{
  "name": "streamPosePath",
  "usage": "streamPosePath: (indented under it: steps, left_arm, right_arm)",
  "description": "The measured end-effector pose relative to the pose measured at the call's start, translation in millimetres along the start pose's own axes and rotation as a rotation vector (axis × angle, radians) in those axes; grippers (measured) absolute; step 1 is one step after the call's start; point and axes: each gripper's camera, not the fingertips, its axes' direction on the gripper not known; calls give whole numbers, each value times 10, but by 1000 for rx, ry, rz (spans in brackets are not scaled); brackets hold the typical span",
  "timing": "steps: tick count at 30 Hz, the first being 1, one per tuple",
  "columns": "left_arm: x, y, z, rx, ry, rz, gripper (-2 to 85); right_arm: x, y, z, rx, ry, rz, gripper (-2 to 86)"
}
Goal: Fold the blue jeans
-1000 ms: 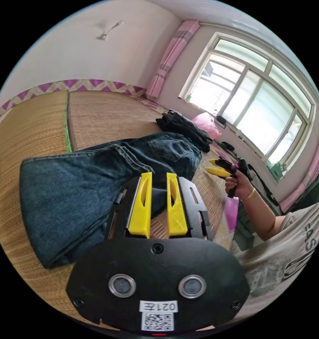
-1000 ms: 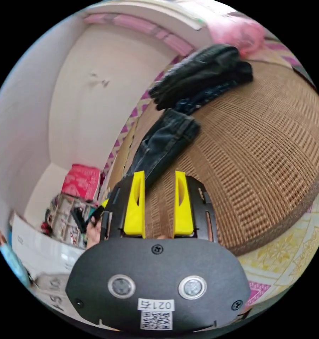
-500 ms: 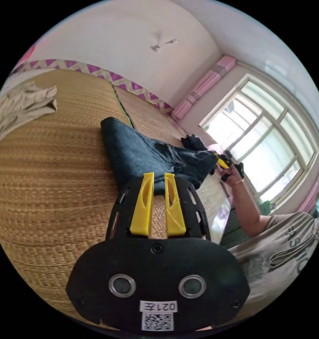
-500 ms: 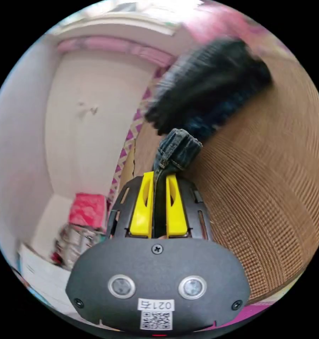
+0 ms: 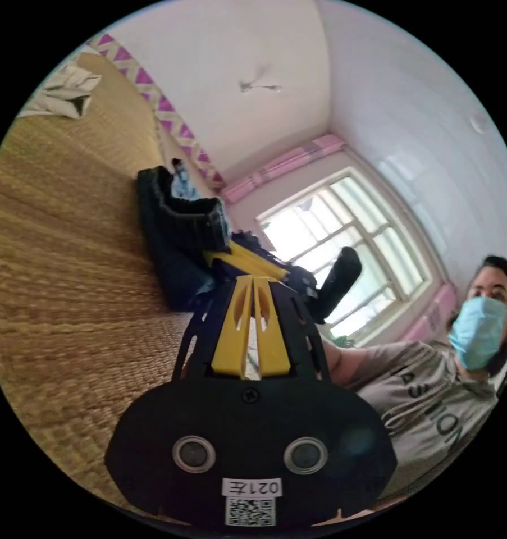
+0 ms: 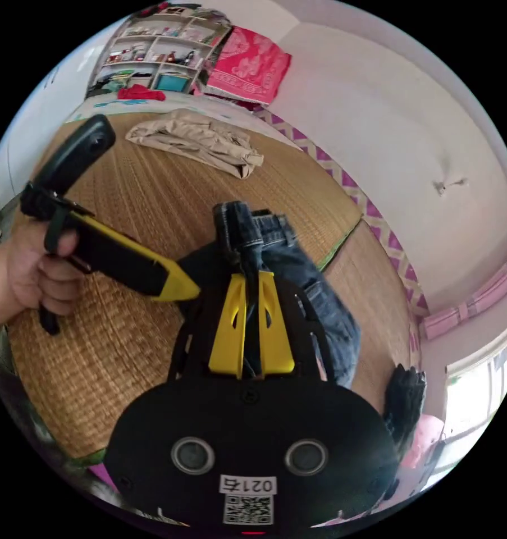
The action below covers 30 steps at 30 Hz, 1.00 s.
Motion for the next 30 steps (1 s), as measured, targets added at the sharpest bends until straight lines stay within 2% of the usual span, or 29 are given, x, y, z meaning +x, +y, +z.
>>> streamPosePath:
  steps: [2, 4, 6, 8, 11, 13, 14, 16, 17, 19, 23, 25, 27, 28, 29, 30]
  left_arm:
    - [-234, 140, -5, 4, 70, -44, -9]
    - [-518, 381, -94, 92, 179, -76, -9]
    - [-687, 553, -112, 137, 270, -81, -9]
    - [-804, 692, -78, 155, 334, -90, -9]
    - [-1007, 924, -37, 212, 436, -139, -9]
    - [-1190, 1161, -67, 302, 471, -213, -9]
    - [-1230, 1227, -73, 326, 467, -235, -9]
    - [-1321, 1443, -26, 385, 455, -286, -9]
    - [-1329, 1481, 5, 386, 446, -293, -9]
    - [-1357, 1620, 174, 368, 413, -333, -9]
    - [-1363, 1825, 347, 340, 378, -359, -6]
    - [-1336, 1946, 382, 312, 268, -371, 1]
    - [-1307, 2048, 373, 339, 162, -381, 19]
    - [-1325, 2075, 410, 323, 125, -396, 15]
    - [-1348, 2083, 438, 314, 117, -409, 13]
    - [-1404, 2100, 486, 299, 104, -445, 3]
  right_arm:
    - [67, -61, 33, 36, -25, 54, 32]
    - [332, -126, -76, 103, -98, 180, 37]
    - [402, -121, -11, 128, -134, 217, 43]
    - [353, -130, 334, 44, -254, 191, 50]
    - [594, -39, 463, 42, -393, 263, 59]
    - [959, 68, 426, 80, -568, 350, 34]
    - [1032, 121, 395, 117, -575, 369, 24]
    - [1174, 314, 459, 178, -450, 451, 4]
    - [1159, 340, 555, 157, -425, 454, 2]
    - [995, 379, 1094, -21, -457, 405, -4]
    - [1273, 474, 904, -1, -455, 377, -6]
    - [1654, 918, 632, 94, -216, 518, -6]
    - [1894, 1250, 806, 4, -133, 595, -5]
    - [1981, 1421, 1186, -143, -219, 600, -5]
    - [1995, 1505, 1378, -194, -278, 601, -4]
    - [2029, 1660, 1530, -167, -320, 609, -4]
